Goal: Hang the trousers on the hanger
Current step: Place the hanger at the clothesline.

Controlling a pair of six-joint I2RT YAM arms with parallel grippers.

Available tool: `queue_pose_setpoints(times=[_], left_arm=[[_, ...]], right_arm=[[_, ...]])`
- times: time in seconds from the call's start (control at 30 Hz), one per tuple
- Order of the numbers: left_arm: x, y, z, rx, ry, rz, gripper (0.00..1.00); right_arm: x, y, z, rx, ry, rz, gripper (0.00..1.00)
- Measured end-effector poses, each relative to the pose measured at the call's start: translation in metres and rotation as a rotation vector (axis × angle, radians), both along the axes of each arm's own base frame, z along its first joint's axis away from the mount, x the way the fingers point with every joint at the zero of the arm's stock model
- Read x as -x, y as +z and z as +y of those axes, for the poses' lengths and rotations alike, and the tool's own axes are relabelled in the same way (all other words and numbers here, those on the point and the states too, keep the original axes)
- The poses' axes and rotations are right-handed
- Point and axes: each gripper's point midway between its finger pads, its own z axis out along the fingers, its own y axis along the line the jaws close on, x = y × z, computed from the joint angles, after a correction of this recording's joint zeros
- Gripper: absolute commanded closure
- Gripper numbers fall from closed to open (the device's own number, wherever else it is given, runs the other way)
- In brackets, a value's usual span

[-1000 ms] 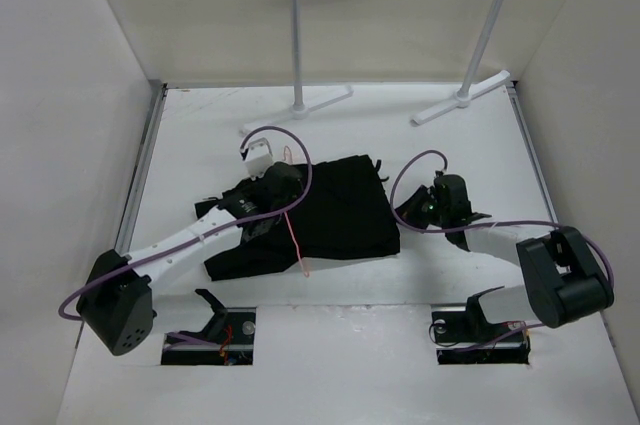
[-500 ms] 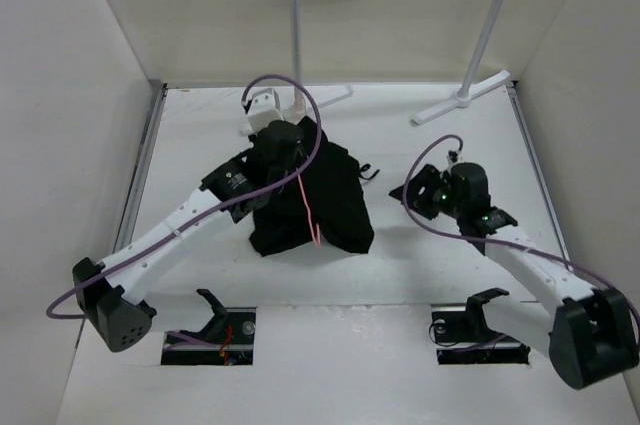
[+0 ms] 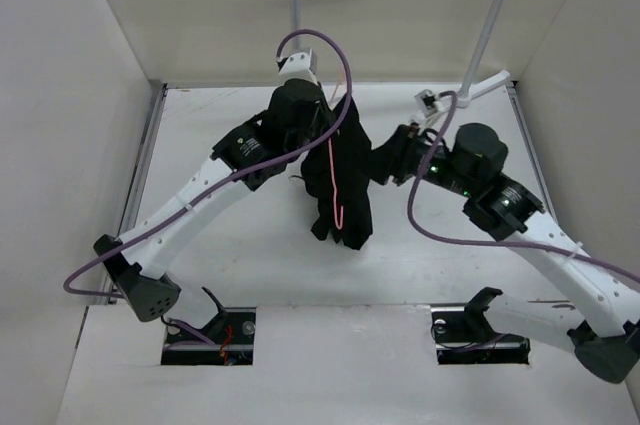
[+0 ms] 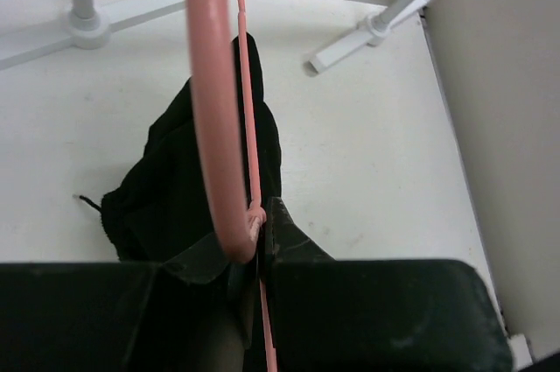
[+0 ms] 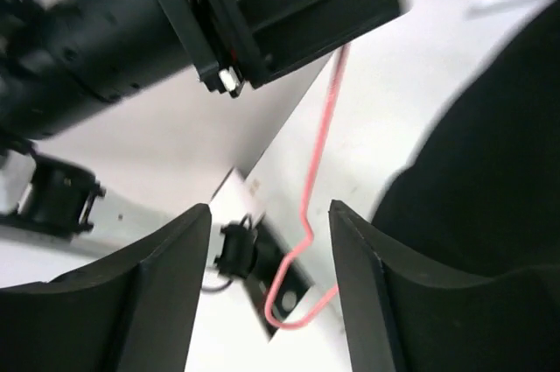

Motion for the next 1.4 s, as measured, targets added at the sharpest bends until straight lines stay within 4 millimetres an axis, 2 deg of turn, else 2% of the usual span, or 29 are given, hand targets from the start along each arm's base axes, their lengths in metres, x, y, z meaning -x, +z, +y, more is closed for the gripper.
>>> queue_pose_setpoints(times=[0.07,0.13,0.23,0.3,0.43,0.5,0.57,0.77,0.8,0.83,1.03,1.13,1.2,1.27,1.4], left_arm=[[0.004,0.003,-0.007,0.004,-0.03,0.004,1.0],[0.009,0.006,-0.014,0.012,-0.061,0.006,1.0],[0.016,0.013,-0.02,0.026,-0.093,0.002,1.0],[0.019,0.014,-0.023,0.028,-0.106,0.0,1.0],[0.021,0.013,-0.025,0.023,-0.114,0.002,0.94],[0.021,0.015,-0.026,0.03,-0.118,-0.003,0.87],[0.021,0.019,-0.028,0.044,-0.121,-0.011,0.7],[0.02,0.039,-0.024,0.102,-0.122,-0.05,0.31],[0.021,0.045,-0.021,0.113,-0.12,-0.061,0.2],[0.021,0.051,-0.016,0.126,-0.114,-0.072,0.0],[0.03,0.096,0.021,0.215,-0.079,-0.163,0.0],[0.036,0.111,0.046,0.252,-0.044,-0.21,0.0],[0.038,0.105,0.066,0.259,-0.003,-0.218,0.0],[0.038,0.086,0.083,0.252,0.044,-0.199,0.0],[0.031,0.008,0.106,0.202,0.131,-0.067,0.0]], right_arm=[[0.006,-0.012,0.022,0.03,0.061,0.025,0.36],[0.007,-0.028,0.038,0.065,0.096,0.057,0.39],[0.003,-0.053,0.053,0.115,0.115,0.098,0.61],[-0.001,-0.062,0.058,0.13,0.115,0.118,0.74],[0.001,-0.059,0.062,0.115,0.116,0.115,0.88],[0.001,-0.055,0.062,0.097,0.104,0.132,0.91],[0.001,-0.054,0.061,0.081,0.093,0.156,0.93],[-0.017,-0.039,0.053,-0.001,0.035,0.183,0.95],[-0.021,-0.038,0.05,-0.009,0.023,0.189,0.95],[-0.026,-0.038,0.047,-0.014,0.007,0.194,0.96],[-0.066,-0.024,0.039,-0.041,-0.062,0.197,0.96],[-0.094,-0.013,0.031,-0.057,-0.096,0.19,0.97],[-0.121,-0.003,0.022,-0.067,-0.136,0.185,0.97],[-0.151,0.008,0.01,-0.079,-0.182,0.173,0.97],[-0.217,0.029,-0.017,-0.094,-0.282,0.146,0.97]])
